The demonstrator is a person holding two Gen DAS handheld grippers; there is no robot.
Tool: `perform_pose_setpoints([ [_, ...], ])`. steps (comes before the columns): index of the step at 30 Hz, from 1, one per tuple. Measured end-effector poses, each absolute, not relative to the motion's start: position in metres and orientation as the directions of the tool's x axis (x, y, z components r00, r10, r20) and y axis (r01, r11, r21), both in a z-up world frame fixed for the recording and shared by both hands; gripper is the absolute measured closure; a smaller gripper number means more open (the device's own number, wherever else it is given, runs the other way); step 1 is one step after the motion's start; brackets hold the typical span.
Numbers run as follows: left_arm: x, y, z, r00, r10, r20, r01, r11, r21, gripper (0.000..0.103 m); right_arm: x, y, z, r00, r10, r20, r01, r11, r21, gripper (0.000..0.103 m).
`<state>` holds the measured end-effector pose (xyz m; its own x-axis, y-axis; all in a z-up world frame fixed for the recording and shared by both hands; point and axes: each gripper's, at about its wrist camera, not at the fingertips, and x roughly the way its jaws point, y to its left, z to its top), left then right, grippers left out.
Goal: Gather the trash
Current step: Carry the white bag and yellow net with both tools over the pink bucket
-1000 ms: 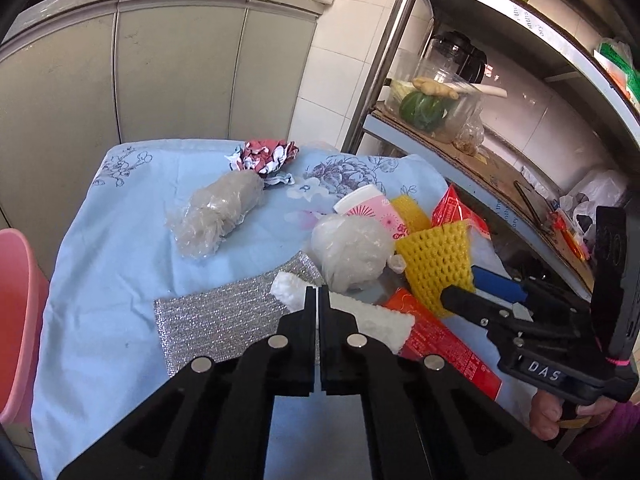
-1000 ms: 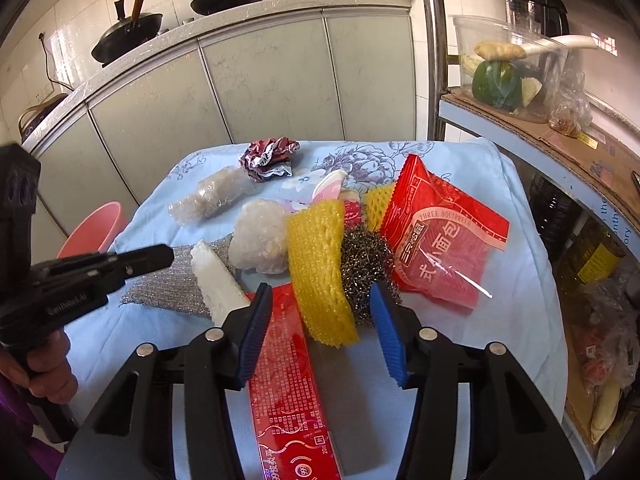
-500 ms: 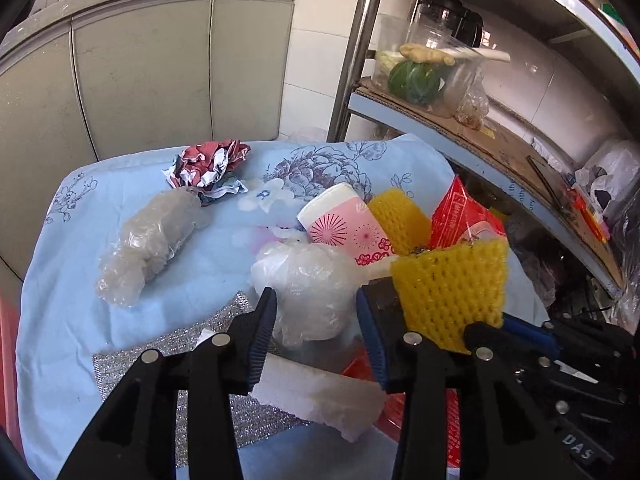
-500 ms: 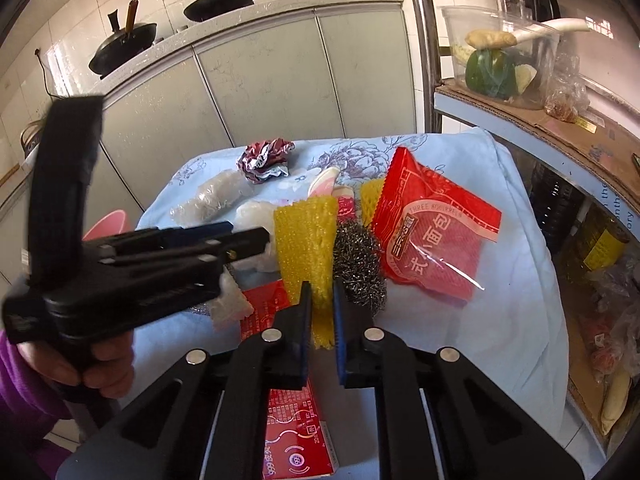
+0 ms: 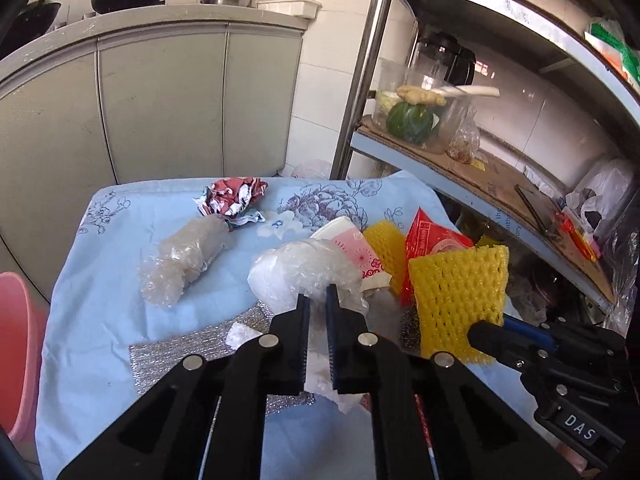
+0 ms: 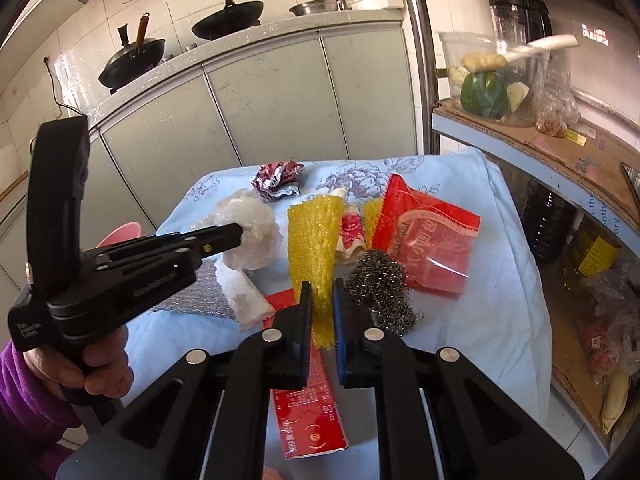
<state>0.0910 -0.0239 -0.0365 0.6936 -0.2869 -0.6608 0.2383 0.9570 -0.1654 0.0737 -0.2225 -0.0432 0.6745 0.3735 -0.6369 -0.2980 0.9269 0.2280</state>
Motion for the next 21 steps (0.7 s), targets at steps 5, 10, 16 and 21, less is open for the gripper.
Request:
perform_pose_setpoints([
  [5, 0.066, -0.002, -0.014, 0.743, -0.264, -0.615, 0.198, 0.965, -0.174, 0.096, 0.063, -0.205, -0.027, 0.69, 0.393, -0.608, -0.346, 0.917, 0.2, 0.093],
  [10, 0.034, 0.033, 0.006, 0.796, -0.208, -0.569, 0.137, 0.977, -0.166, 0.096, 0.059, -0.175, -0.014, 0.68, 0.44, -0.586, -0.414, 0.891, 0.189, 0.093],
  [16, 0.003, 0.081, 0.021, 0.844, -0.091, -0.528, 0.02, 0.99, -0.139, 0.096, 0.055, -0.117, -0.005, 0.632, 0.518, -0.577, -0.531, 0.831, 0.165, 0.093],
  [21, -0.019, 0.126, 0.026, 0.861, 0.005, -0.508, -0.084, 0.988, -0.133, 0.095, 0.048, -0.062, -0.001, 0.584, 0.574, -0.574, -0.627, 0.768, 0.13, 0.093],
])
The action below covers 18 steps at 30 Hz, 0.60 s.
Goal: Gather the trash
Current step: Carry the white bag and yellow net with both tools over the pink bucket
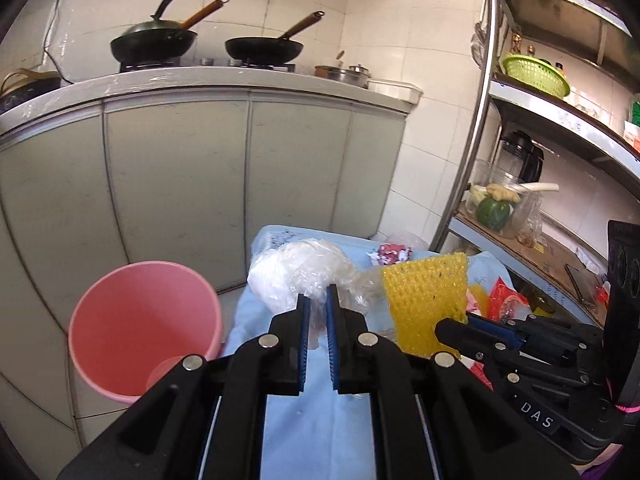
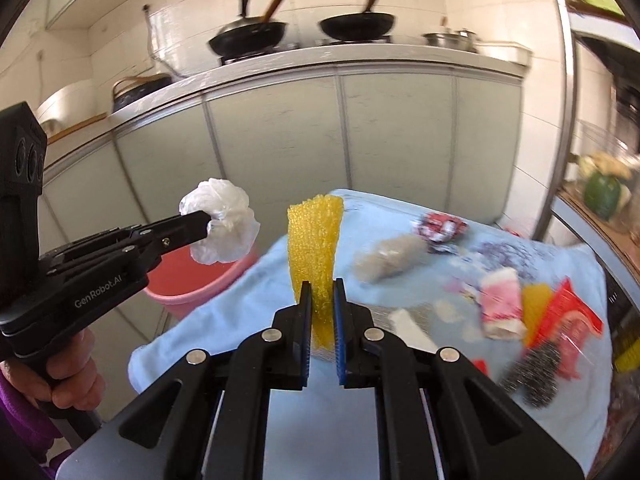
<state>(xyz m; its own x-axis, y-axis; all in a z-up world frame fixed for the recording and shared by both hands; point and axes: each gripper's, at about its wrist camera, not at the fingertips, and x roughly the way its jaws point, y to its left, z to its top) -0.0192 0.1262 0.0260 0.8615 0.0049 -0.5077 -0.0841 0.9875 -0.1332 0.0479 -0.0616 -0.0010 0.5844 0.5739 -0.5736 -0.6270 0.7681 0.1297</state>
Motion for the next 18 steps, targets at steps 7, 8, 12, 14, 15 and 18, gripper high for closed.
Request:
perform_pose_setpoints([
  [7, -0.044, 0.188, 0.02, 0.852, 0.123, -0.509, -0.218, 0.967, -0.131, 0.095, 0.04, 0.011, 0.001, 0.51, 0.639, -0.575, -0.725, 0.68, 0.112, 0.093],
  [8, -0.045, 0.196, 0.018, 0.849, 0.133, -0.512, -0.232, 0.963, -0.135, 0.095, 0.04, 0.022, 0.0, 0.501, 0.645, -0.577, -0.737, 0.667, 0.106, 0.093],
  [12, -0.047, 0.222, 0.007, 0.83, 0.175, -0.529, -0.288, 0.948, -0.137, 0.095, 0.045, 0.056, -0.005, 0.46, 0.664, -0.59, -0.764, 0.634, 0.118, 0.093],
  [14, -0.044, 0.232, 0.001, 0.819, 0.19, -0.541, -0.31, 0.941, -0.139, 0.095, 0.049, 0.072, -0.009, 0.439, 0.671, -0.597, -0.776, 0.619, 0.126, 0.093],
  [15, -0.044, 0.237, -0.003, 0.813, 0.197, -0.547, -0.321, 0.937, -0.139, 0.095, 0.051, 0.078, -0.011, 0.433, 0.673, -0.6, -0.781, 0.612, 0.124, 0.093],
  [18, -0.041, 0.252, -0.015, 0.793, 0.216, -0.57, -0.351, 0.926, -0.138, 0.095, 0.058, 0.097, -0.019, 0.417, 0.673, -0.61, -0.797, 0.594, 0.111, 0.093],
])
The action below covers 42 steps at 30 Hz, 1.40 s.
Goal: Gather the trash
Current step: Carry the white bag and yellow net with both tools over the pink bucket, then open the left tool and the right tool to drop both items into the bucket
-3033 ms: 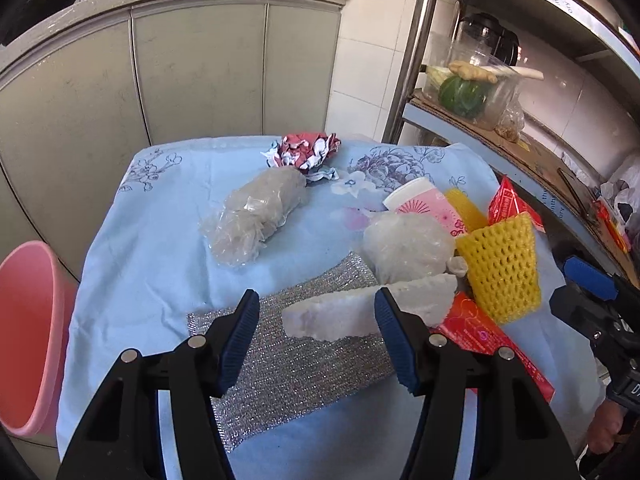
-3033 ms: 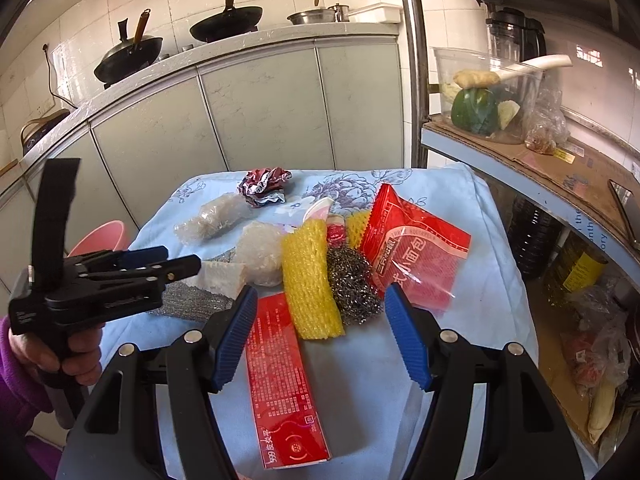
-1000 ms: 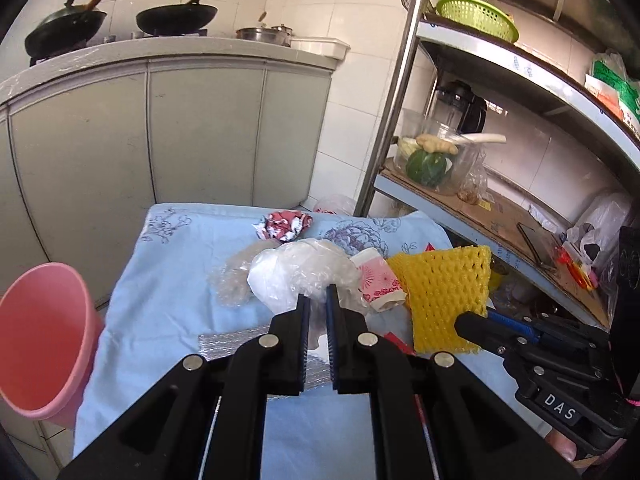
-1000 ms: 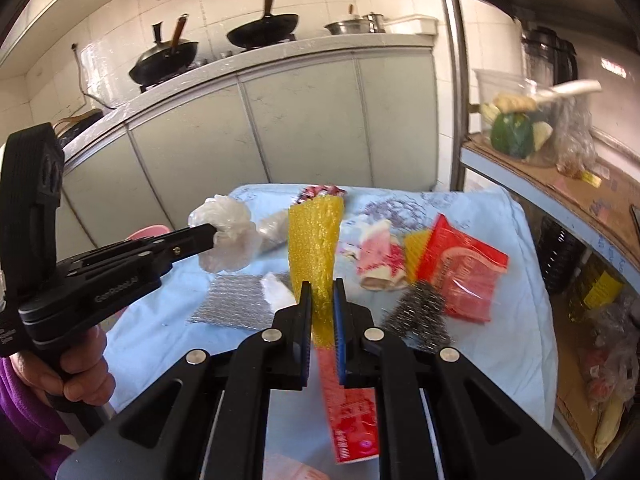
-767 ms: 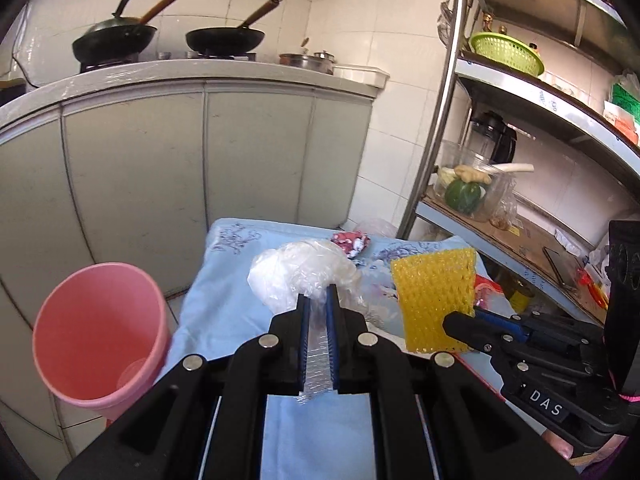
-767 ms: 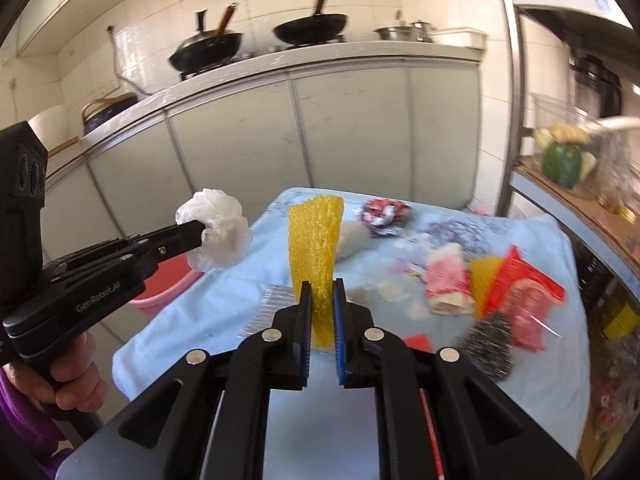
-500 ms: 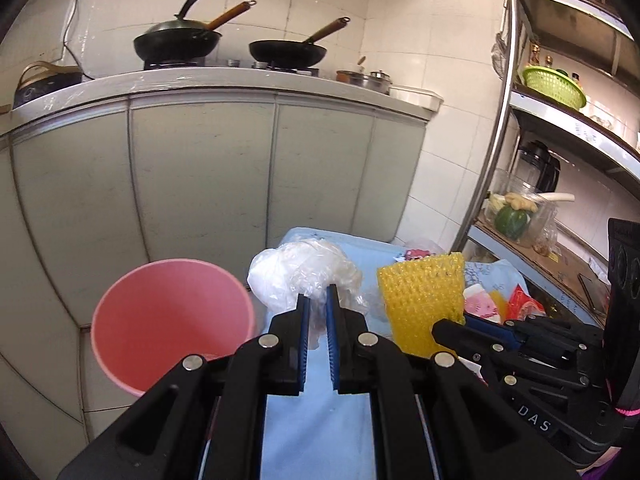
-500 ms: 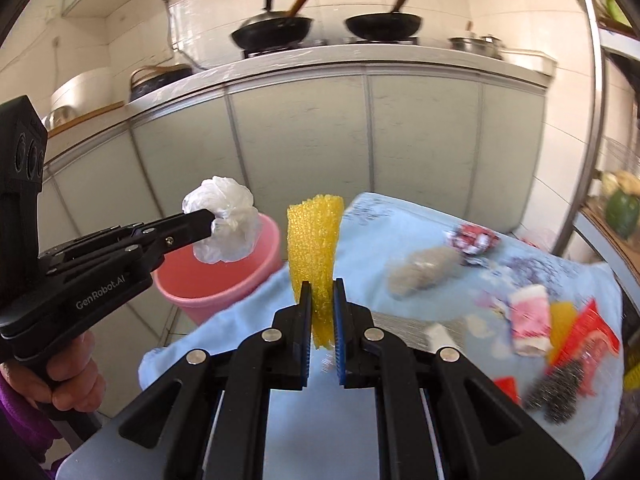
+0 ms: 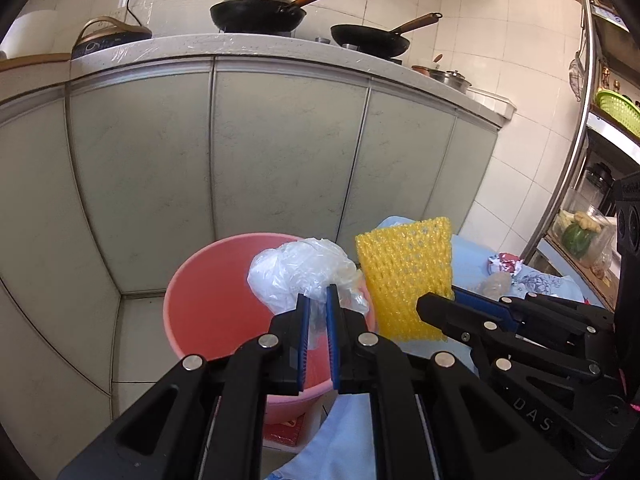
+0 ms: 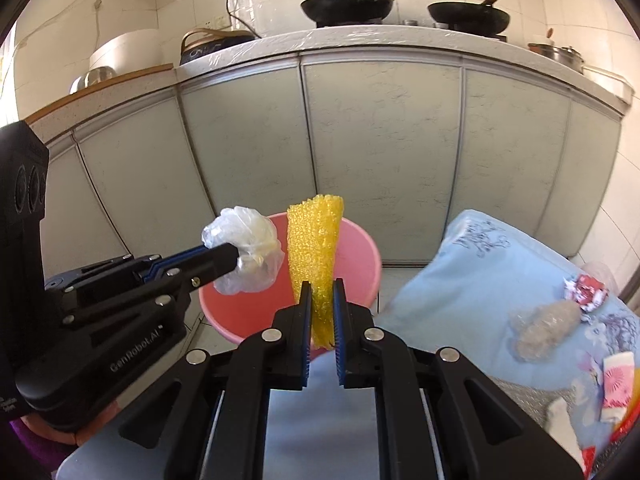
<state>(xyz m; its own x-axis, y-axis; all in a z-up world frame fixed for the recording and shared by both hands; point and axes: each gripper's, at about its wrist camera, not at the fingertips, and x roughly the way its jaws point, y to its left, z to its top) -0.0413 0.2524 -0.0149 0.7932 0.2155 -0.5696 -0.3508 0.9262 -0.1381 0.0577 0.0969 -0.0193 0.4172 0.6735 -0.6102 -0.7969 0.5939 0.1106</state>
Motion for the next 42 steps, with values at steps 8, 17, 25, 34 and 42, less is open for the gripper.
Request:
perform_pose_setpoints([
  [8, -0.026, 0.274, -0.045, 0.741, 0.231, -0.631, -0.397, 0.908, -0.134, 0.095, 0.082, 0.128, -0.048, 0.363, 0.66, -0.658, -0.797, 0.585, 0.147, 0.093],
  [17, -0.022, 0.283, -0.058, 0.719, 0.246, -0.65, -0.429, 0.893, -0.136, 0.09, 0.091, 0.146, -0.058, 0.334, 0.659, -0.674, -0.799, 0.577, 0.169, 0.093],
  [25, -0.024, 0.288, -0.059, 0.716, 0.256, -0.65, -0.46, 0.873, -0.163, 0.066, 0.091, 0.148, -0.061, 0.292, 0.661, -0.691, -0.807, 0.558, 0.194, 0.092],
  [34, -0.035, 0.284, -0.05, 0.728, 0.264, -0.633, -0.46, 0.873, -0.165, 0.064, 0.09, 0.148, -0.06, 0.271, 0.658, -0.703, -0.807, 0.553, 0.208, 0.092],
  [42, -0.045, 0.284, -0.048, 0.728, 0.267, -0.632, -0.464, 0.87, -0.166, 0.064, 0.086, 0.149, -0.06, 0.284, 0.662, -0.693, -0.814, 0.549, 0.192, 0.074],
])
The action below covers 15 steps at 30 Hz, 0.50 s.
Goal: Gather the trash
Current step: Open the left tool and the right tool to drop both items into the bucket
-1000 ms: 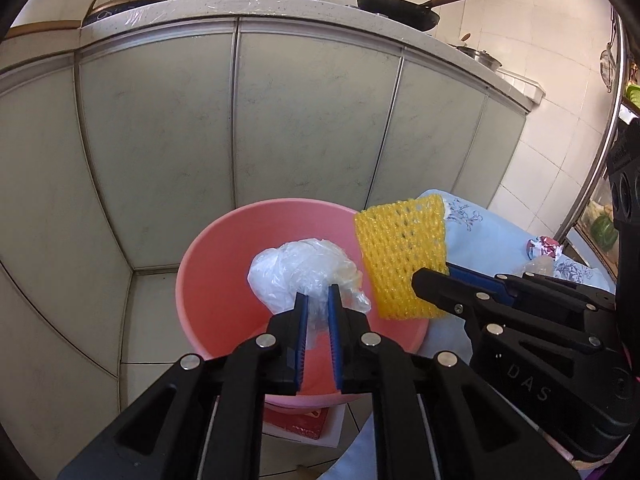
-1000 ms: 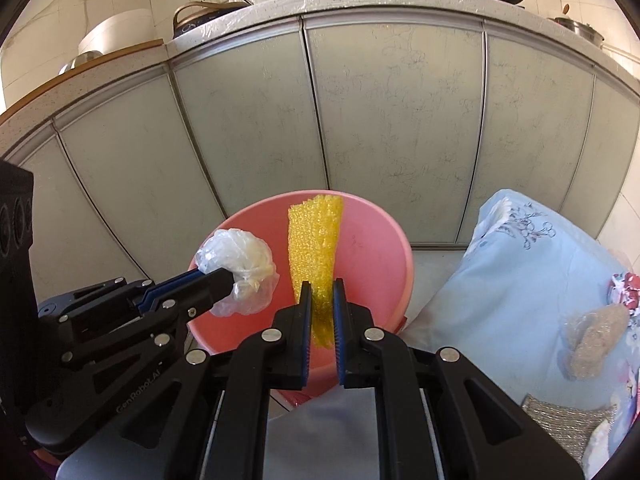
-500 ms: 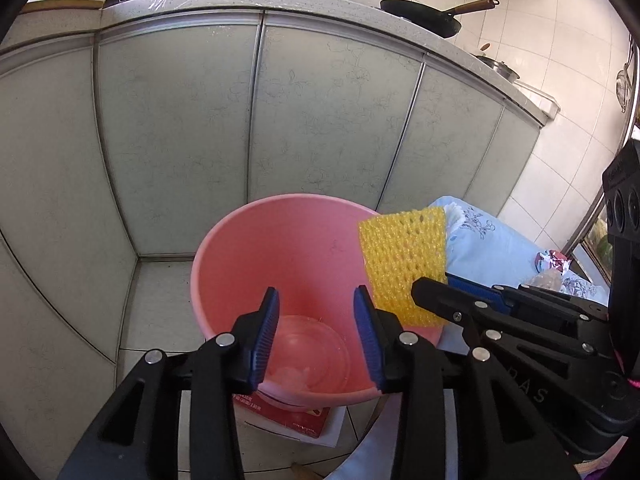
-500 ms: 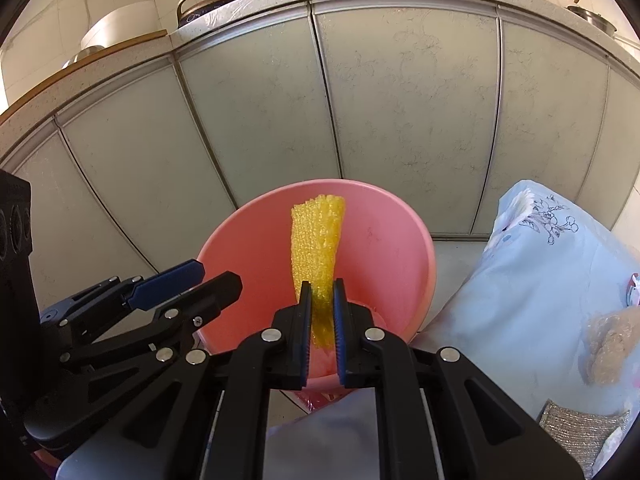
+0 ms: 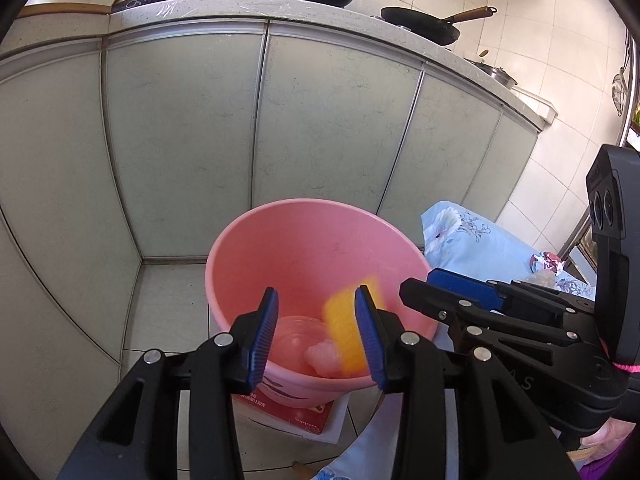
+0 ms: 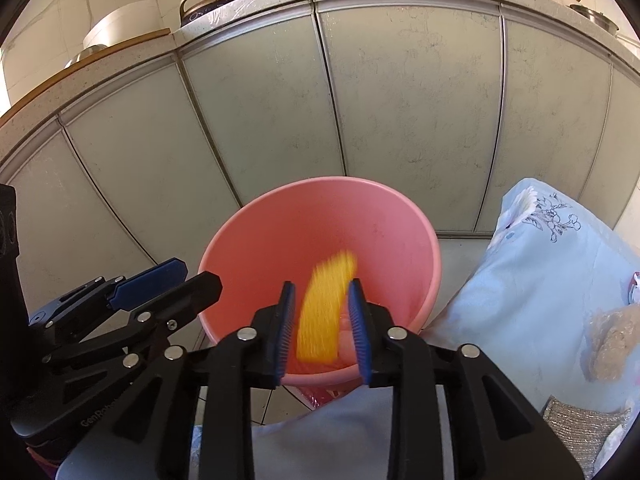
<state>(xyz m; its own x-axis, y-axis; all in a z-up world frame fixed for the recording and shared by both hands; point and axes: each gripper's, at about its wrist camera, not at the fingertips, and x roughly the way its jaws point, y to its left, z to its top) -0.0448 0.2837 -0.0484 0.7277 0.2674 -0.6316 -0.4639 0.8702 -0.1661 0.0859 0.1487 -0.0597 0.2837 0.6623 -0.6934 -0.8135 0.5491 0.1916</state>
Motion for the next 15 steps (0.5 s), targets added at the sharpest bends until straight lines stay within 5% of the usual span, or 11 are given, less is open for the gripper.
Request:
perform_pose_setpoints([
  [15, -0.047, 0.2854, -0.047, 0.729, 0.266, -0.631, -0.464, 0.87, -0.169, 0.064, 0.085, 0.1457, -0.0578, 0.283, 0.666, -0.69, -0.807, 0.554, 0.204, 0.071],
])
